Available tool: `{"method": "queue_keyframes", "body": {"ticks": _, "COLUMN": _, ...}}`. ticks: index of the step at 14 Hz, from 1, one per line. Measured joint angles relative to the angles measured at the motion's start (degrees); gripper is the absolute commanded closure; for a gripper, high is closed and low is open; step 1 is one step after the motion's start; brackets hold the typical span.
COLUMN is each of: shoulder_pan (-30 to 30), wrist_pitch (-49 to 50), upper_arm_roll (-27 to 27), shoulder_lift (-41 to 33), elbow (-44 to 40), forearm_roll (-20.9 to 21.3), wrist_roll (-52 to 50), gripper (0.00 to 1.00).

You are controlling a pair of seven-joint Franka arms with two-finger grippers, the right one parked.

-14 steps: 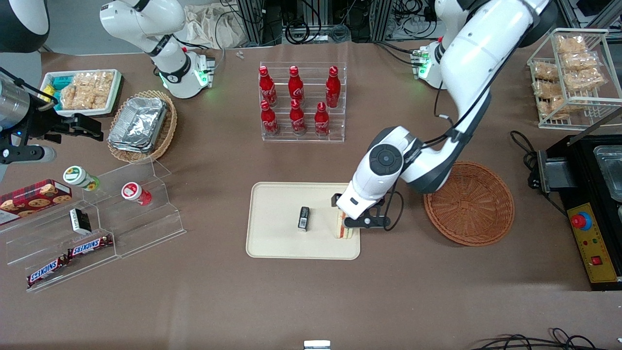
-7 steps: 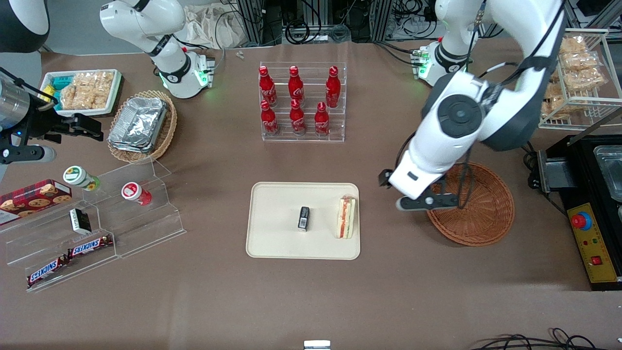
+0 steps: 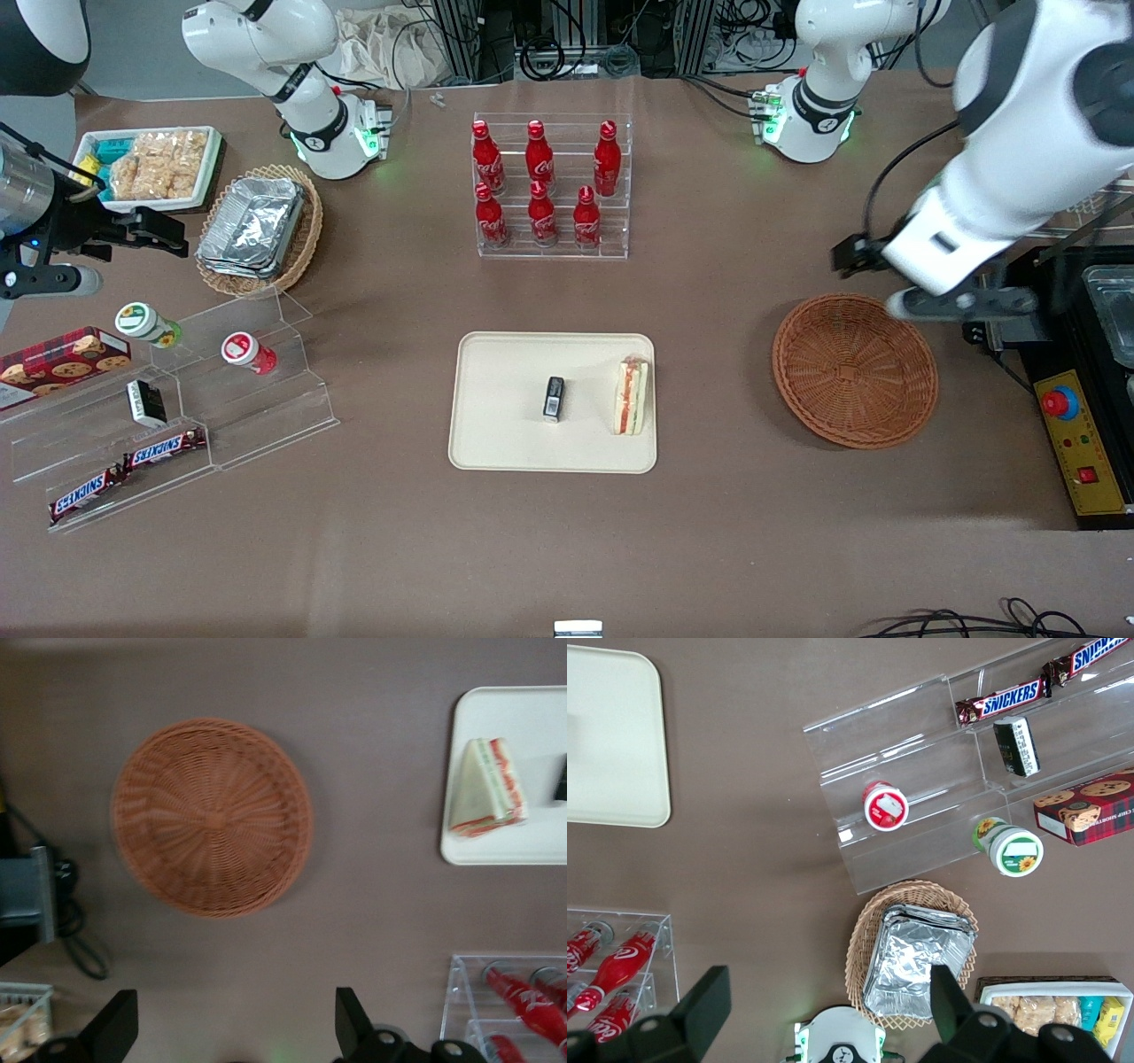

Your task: Place sandwich from basket to tray

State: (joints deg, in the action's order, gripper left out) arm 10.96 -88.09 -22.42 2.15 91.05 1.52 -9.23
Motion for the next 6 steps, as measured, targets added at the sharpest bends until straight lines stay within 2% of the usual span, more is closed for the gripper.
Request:
{"method": "queue_keyframes", "body": {"ticks": 2, "shoulder_pan": -3.16, "wrist_pitch": 2.78, "upper_arm_roll": 8.54, "shoulder_lift": -3.32, "elbow": 0.18, "forearm_roll": -1.56, "wrist_roll": 5.08, "gripper": 0.0}}
{"method": "queue_keyframes", "body": {"ticks": 4, "shoulder_pan": -8.79, "wrist_pitch": 3.39, "upper_arm_roll": 16.53, "shoulder_lift": -5.1, "elbow": 0.6, "forearm_roll": -1.9, "wrist_roll": 6.7, "gripper": 0.0}}
{"method": "queue_keyframes", "body": {"ticks": 6, "shoulder_pan": -12.18, "wrist_pitch": 3.28, "upper_arm_roll": 19.89, "shoulder_lift": -4.73, "elbow": 0.2, "forearm_roll": -1.98, "wrist_roll": 7.72, "gripper": 0.0}}
